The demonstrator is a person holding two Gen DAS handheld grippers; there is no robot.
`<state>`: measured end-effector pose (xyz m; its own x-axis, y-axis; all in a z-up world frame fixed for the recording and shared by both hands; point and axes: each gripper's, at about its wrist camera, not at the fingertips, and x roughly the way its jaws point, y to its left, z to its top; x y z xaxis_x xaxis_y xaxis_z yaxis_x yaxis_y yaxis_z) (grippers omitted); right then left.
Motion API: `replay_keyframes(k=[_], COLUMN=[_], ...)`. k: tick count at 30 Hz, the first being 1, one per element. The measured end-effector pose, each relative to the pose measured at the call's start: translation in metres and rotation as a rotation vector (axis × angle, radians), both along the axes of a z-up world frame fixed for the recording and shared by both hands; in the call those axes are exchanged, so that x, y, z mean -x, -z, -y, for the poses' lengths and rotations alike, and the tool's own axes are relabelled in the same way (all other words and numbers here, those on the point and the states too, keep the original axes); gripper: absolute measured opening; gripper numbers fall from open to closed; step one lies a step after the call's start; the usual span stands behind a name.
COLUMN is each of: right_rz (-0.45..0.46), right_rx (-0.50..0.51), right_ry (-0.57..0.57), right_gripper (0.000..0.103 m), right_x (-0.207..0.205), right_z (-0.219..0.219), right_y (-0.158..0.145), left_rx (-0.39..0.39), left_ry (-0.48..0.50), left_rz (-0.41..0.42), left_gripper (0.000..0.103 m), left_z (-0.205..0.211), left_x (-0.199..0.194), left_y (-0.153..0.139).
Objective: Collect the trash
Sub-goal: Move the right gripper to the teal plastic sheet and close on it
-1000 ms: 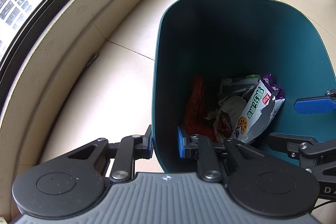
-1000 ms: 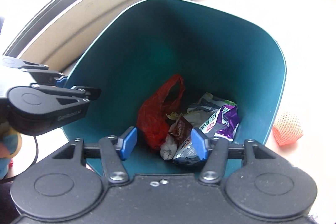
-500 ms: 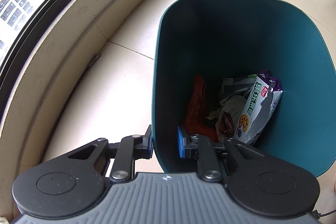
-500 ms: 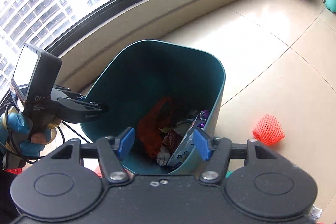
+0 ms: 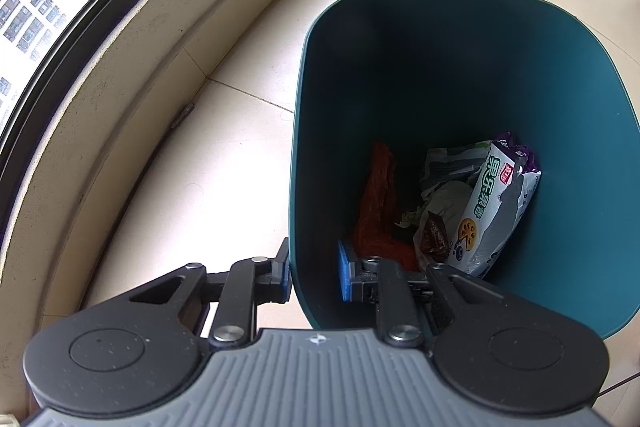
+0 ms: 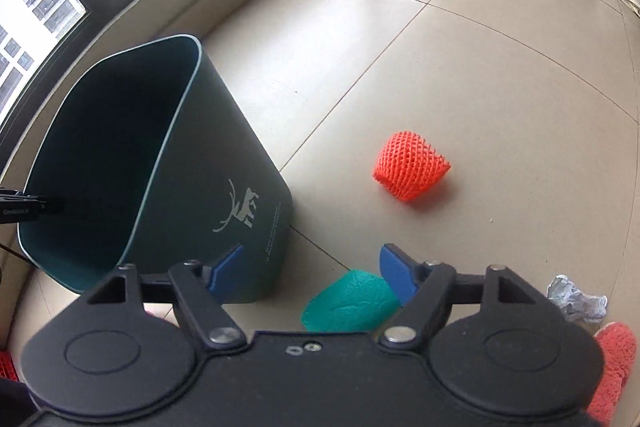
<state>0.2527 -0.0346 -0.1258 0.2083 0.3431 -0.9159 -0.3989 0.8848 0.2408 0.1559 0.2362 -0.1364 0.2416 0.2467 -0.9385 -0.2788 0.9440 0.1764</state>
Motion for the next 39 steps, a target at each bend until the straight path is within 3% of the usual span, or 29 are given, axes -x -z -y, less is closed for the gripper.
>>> replay_keyframes(k=[7,15,26,35,39], right_rz=[-0.144,-0.251,-0.268,-0.274,-0.256], right_rx=[0.03,0.064,0.209,0.245,0.248], right_ry=[0.161,0.256,0.26,0.234,0.222], right_gripper=[0.085,0.097,0.097,0.071,0.043], right_x=[-0.001,0.005,0.014,0.02,0.021], right_z=[0.015,0.001,-0.015,-0.016,-0.016], right_y=[0.085,0.152,0.199,0.206,0.2], left_rx=[-0.014,-0.014,-0.016,-0.022,-0.022], left_ry=[0.005,0.005,0.007,0.009,0.006], left_rz=[-0.003,-0.009,-0.021,-0.024,-0.023], left_gripper=[0.02,0.02,0.02,0.02,0.02], left_z=[0.003,0.005,0.004,0.006,0.006], left_x=[0.0,-0.001,-0.005,-0.005,-0.005], left_y=[0.001,0.004,0.008,0.01,0.01])
